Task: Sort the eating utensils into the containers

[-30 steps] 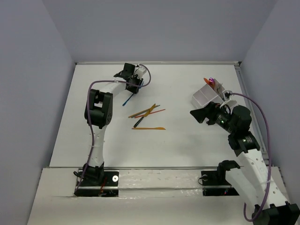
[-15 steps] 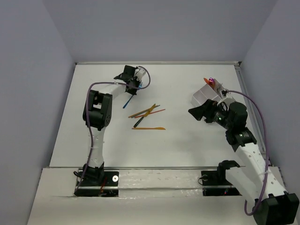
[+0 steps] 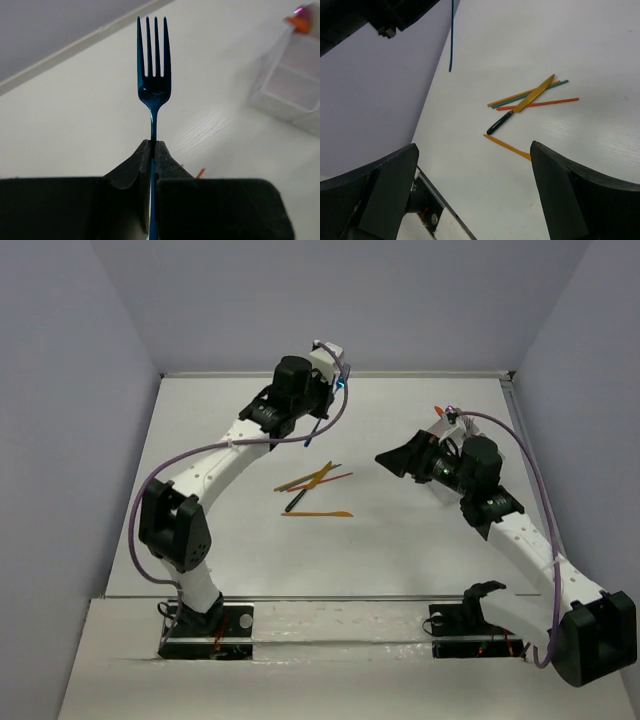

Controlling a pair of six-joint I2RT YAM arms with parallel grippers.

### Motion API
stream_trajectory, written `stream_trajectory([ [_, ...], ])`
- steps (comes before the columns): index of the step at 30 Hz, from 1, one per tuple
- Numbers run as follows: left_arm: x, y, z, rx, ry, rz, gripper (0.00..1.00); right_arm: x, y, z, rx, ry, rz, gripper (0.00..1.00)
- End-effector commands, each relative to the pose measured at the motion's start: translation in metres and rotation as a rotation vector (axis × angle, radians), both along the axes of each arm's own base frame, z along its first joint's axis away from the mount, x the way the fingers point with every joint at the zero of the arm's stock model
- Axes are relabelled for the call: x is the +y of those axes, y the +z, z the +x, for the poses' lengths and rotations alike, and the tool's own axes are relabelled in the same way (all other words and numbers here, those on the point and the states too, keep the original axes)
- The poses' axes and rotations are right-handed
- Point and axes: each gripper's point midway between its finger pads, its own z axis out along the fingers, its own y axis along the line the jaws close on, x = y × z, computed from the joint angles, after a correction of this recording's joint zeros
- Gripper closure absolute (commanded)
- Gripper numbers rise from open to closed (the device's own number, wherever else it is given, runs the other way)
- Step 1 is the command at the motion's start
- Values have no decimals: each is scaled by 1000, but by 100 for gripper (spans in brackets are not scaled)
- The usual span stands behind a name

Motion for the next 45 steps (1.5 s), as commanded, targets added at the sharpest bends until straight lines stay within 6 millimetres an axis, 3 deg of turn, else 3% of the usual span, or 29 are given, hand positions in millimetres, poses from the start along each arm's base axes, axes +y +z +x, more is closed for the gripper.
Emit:
stream_trajectory([
  [1,-58,46,-57,-47,-99,-230,100,14,74,20,-173,-32,109,4],
  [3,-77,61,-75,-72,-154,-322,100,13,79,26,-183,-51,112,7],
  [4,-80,48,-84,-29,-156,-345,100,13,84,30,-190,-60,115,7],
  [10,-104,42,-122,-33,-219,-401,100,14,87,37,-201,-73,122,15],
  [21,-112,54,-149,-88,-267,-457,100,7,51,50,-118,-148,97,20],
  [27,-121,58,-162,-94,-304,-479,100,13,43,53,-98,-129,90,24],
  [35,-126,70,-172,-113,-334,-505,100,18,37,56,-82,-127,91,48],
  [40,-130,79,-179,-141,-343,-530,100,24,28,55,-62,-118,83,52],
  [45,-134,81,-182,-148,-355,-533,100,23,29,54,-70,-135,87,75],
])
